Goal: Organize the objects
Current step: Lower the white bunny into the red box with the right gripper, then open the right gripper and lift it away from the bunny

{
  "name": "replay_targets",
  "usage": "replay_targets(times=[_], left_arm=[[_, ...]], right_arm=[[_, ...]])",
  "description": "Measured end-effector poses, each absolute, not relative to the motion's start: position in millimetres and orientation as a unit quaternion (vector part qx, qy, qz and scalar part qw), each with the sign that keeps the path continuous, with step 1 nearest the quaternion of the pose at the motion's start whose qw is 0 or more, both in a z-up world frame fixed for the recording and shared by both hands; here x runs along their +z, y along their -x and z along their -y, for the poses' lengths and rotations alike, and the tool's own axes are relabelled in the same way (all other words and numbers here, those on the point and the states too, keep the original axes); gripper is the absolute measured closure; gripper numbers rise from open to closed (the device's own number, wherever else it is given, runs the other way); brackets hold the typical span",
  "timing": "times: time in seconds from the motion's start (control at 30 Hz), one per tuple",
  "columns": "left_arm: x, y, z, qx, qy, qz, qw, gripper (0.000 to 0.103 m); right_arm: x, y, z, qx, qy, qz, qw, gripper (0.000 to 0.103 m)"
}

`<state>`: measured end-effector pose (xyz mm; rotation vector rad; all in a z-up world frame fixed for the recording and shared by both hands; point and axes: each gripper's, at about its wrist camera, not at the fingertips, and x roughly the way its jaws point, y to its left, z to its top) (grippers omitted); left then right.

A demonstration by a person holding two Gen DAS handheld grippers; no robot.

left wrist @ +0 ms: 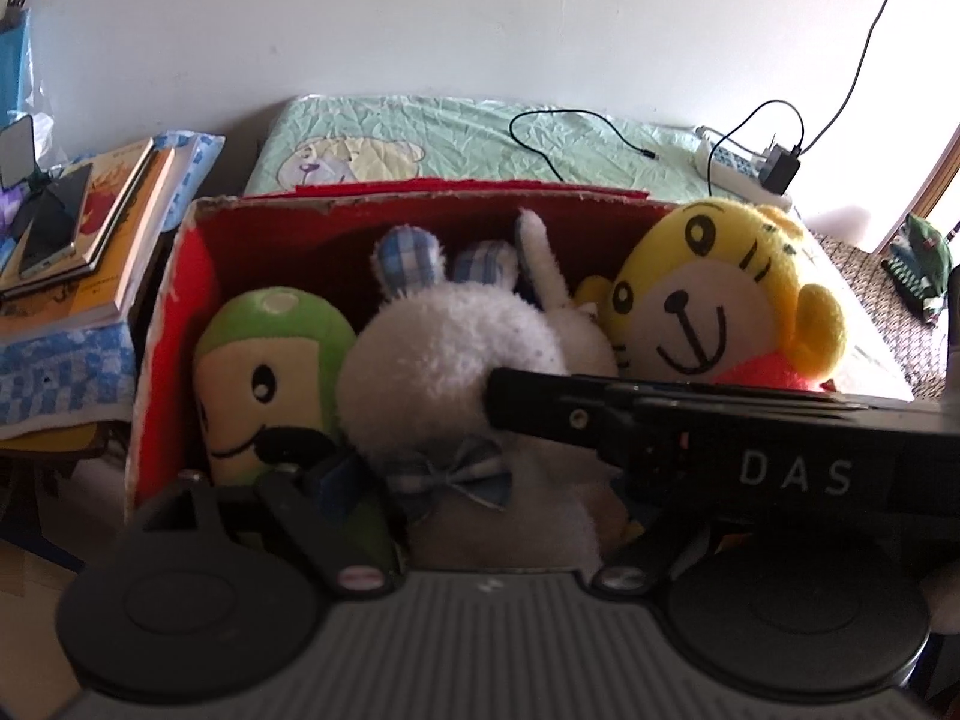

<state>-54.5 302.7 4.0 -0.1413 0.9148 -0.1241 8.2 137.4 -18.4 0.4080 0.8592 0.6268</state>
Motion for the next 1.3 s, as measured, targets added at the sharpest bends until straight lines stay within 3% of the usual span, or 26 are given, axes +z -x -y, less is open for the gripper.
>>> replay_targets(times=[0.63, 1.0, 1.3], left_arm=[[3, 56, -280, -0.026, 0.026, -0.457, 0.889, 0.004], [5, 60, -275, -0.003, 0.014, -0.460, 0.888, 0.002], [9, 64, -268, 0.023, 0.003, -0.459, 0.888, 0.002]], right_arm=[[-5, 13, -116, 0.297, -0.232, -0.375, 0.847, 0.052], [1, 24, -105, 0.293, -0.247, -0.348, 0.856, 0.038], [5, 37, -97, 0.261, -0.228, -0.334, 0.877, 0.038]])
